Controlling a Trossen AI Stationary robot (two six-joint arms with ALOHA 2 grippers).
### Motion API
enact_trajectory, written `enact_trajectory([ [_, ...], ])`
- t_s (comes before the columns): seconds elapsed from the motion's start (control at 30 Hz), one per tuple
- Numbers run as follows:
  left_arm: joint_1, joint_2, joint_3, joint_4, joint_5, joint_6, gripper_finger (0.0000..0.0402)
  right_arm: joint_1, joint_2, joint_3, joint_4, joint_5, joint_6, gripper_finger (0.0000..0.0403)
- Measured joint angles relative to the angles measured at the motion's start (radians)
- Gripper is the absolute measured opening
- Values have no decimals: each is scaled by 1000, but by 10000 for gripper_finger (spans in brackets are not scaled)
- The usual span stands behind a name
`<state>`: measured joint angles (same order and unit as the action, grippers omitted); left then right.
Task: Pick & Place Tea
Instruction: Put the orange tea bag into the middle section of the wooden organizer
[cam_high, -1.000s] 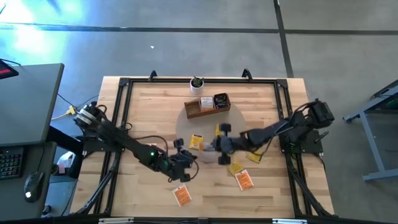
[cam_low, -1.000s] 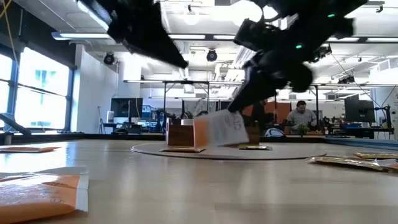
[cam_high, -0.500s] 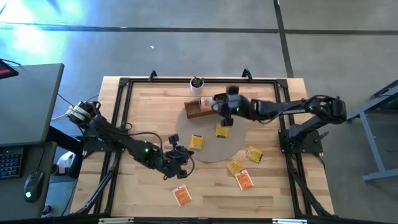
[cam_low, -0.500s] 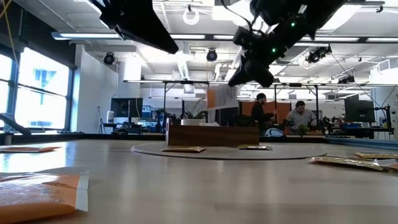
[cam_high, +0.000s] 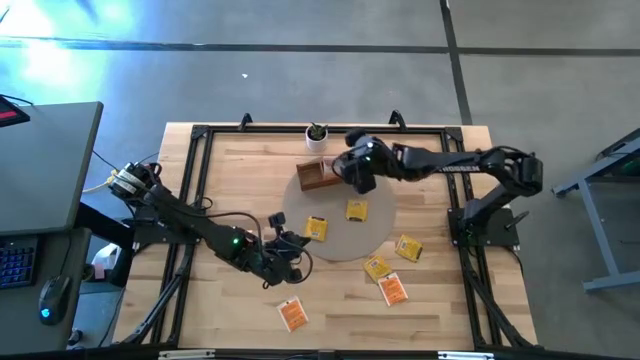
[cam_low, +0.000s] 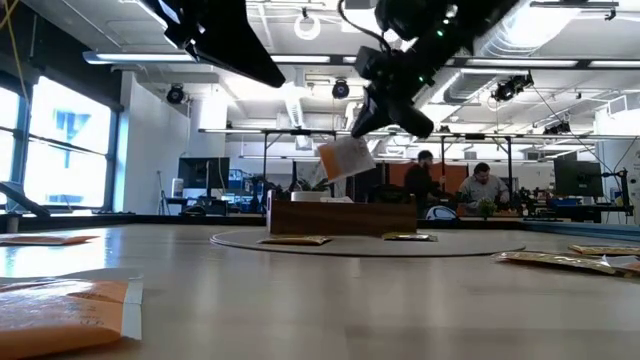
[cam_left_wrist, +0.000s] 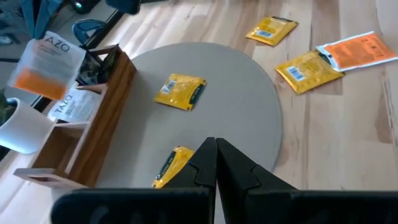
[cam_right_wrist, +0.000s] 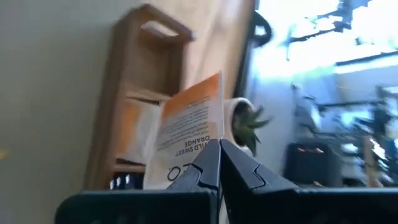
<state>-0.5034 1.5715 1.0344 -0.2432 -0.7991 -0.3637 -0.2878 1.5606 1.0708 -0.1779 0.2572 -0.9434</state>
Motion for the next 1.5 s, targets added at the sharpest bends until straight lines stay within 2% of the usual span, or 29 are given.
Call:
enact_trajectory([
  [0.1, 0, 0, 0, -12, -5, 0, 0, -15, 59, 150, -217, -38, -65, 0],
  [0.3, 0, 0, 0, -57, -32, -1, 0, -32, 216, 426, -430, -31, -182, 0],
  [0.5, 0, 1, 0, -135, -29, -83, 0, -40, 378, 576, -640, -12, -255, 0],
  [0.73, -1, 1, 0, -248, -31, -217, 0, -39, 426, 587, -630, 22, -374, 0],
  [1.0, -1, 2, 0, -300, -28, -274, 0, -46, 424, 563, -588, -69, -482, 0],
  [1.13, -1, 2, 0, -302, -28, -289, 0, -60, 424, 524, -517, -64, -475, 3],
  [1.5, -1, 2, 0, -321, -26, -302, 0, -65, 424, 484, -428, -49, -445, 77],
])
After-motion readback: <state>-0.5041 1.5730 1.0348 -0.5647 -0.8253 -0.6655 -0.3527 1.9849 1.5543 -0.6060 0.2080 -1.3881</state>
